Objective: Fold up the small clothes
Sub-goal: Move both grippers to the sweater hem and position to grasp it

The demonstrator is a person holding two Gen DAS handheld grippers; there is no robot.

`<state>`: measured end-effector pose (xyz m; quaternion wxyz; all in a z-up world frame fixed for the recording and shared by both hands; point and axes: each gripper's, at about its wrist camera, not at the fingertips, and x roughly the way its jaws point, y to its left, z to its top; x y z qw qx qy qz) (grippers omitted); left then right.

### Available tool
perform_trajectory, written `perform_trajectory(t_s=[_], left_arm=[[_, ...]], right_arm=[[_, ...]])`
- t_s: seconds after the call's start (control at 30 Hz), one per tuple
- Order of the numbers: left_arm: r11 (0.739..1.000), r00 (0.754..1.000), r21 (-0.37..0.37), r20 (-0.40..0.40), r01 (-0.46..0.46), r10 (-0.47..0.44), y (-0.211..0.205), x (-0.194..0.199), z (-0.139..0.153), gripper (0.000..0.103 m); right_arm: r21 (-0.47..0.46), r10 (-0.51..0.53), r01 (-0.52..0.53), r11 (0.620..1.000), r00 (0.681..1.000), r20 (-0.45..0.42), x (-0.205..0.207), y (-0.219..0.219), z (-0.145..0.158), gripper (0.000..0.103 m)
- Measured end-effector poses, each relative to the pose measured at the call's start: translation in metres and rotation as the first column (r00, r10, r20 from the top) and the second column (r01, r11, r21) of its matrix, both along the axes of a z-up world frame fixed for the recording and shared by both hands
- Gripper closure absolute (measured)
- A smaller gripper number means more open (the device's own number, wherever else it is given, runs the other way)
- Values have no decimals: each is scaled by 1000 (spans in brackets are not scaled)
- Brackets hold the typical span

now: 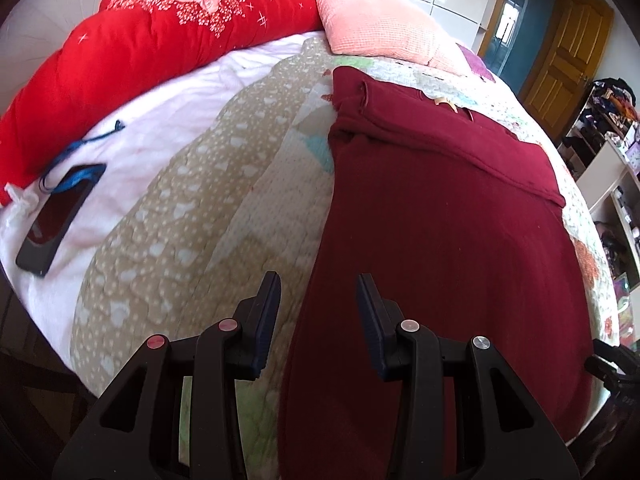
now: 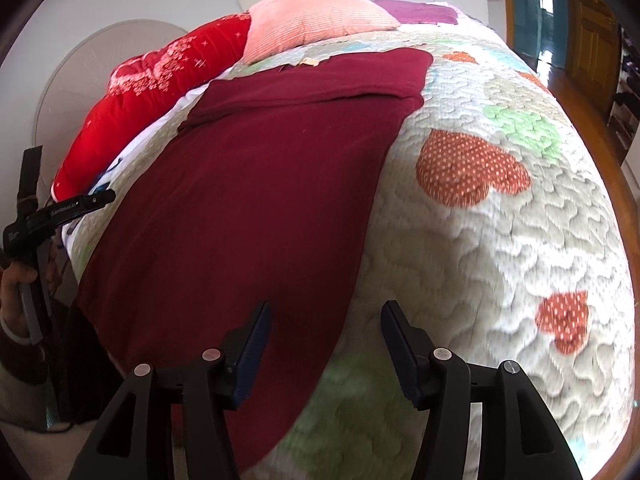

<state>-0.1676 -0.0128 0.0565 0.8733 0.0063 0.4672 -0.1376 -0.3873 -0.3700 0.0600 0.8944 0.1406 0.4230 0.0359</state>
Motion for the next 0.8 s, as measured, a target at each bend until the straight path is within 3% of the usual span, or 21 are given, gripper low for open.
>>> perform_trajectory(t_s=[0.07, 0.2, 0.27, 0.6, 0.8], left_arm=[[1000, 1000, -25, -20, 5, -5, 8, -5, -1, 64], [994, 996, -108, -87, -17, 8, 28, -12, -8, 40], [988, 992, -153, -125, -31, 12, 37, -18, -12, 40], [992, 987, -122, -152, 39, -57, 35, -48, -25, 40], [994, 988, -94, -135, 56, -69, 25, -51, -29, 32]], right_arm=[[15, 12, -12, 1000, 1000, -2, -6, 2, -1, 45], [49, 43, -42, 998, 999, -1, -15, 9, -4, 42], [62, 59, -58, 996, 998, -4, -17, 13, -6, 41], [130, 145, -143, 981, 989, -4, -30, 26, -12, 37], [178, 153, -155, 972, 988, 27, -28, 33, -17, 31]])
